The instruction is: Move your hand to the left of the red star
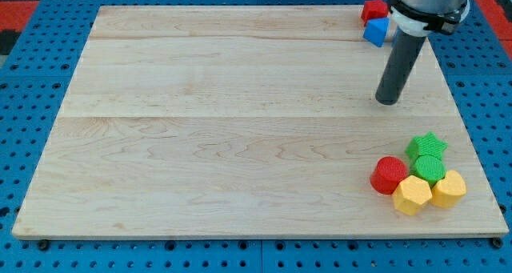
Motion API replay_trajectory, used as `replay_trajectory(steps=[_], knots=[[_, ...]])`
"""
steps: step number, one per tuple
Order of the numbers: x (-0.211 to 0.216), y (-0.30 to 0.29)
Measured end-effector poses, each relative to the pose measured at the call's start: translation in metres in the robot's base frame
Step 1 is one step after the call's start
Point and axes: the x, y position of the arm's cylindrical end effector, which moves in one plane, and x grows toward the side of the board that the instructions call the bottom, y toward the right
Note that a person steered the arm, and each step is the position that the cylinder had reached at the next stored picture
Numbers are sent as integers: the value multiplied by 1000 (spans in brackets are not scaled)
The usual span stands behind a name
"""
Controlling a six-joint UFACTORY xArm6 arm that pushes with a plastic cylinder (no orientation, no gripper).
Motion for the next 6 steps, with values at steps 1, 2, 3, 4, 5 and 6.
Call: replay_trajectory(steps=[1, 2, 3, 4, 5, 6], knots=[[-30, -103], [-114, -122], [-217, -54], [-217, -54], [-217, -22], [-216, 0]])
